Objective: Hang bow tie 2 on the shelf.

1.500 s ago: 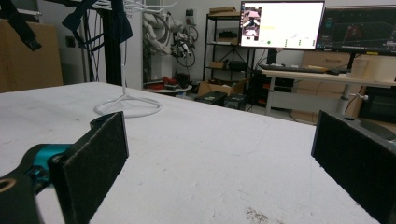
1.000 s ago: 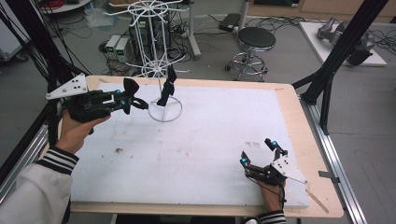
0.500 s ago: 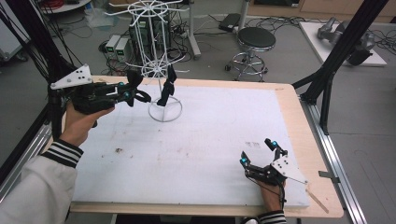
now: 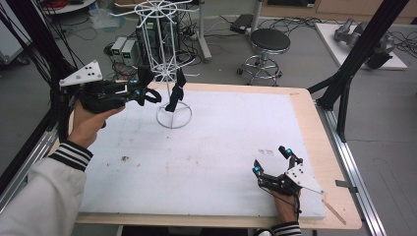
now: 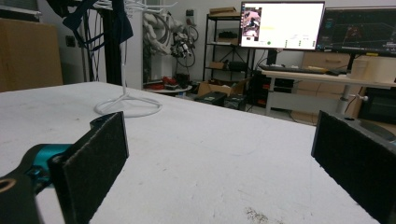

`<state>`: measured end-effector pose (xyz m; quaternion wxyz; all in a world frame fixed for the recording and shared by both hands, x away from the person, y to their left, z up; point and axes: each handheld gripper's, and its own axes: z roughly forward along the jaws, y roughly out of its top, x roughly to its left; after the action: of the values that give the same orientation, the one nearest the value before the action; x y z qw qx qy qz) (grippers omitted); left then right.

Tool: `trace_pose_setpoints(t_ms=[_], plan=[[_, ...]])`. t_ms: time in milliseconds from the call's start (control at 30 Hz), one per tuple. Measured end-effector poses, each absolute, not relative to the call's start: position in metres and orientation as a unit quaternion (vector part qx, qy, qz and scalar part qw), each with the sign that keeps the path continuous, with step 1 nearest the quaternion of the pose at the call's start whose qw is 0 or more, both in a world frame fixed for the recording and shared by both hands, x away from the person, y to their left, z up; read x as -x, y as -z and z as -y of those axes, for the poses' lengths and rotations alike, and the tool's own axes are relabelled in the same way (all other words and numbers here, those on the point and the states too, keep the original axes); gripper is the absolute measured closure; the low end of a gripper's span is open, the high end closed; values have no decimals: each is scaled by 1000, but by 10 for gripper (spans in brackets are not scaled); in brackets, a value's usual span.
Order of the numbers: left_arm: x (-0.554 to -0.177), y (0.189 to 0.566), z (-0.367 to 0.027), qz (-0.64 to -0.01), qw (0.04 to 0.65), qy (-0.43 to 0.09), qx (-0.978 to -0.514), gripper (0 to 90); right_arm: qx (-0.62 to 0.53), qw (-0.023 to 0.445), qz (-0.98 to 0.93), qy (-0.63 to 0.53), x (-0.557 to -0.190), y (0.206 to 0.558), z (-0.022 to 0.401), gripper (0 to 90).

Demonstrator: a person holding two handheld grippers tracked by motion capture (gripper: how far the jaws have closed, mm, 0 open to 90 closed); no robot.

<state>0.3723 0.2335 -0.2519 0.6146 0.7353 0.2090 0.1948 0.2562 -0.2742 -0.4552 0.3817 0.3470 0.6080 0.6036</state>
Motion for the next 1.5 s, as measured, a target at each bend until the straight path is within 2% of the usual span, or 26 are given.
trace_pose_setpoints(t_ms=[900, 1500], plan=[[-409, 249, -214, -254, 609, -186, -728, 755, -346, 382, -608, -604, -256, 455, 274, 31], [-414, 254, -198, -267, 596, -175, -737, 750, -345, 382, -608, -605, -256, 455, 274, 31]])
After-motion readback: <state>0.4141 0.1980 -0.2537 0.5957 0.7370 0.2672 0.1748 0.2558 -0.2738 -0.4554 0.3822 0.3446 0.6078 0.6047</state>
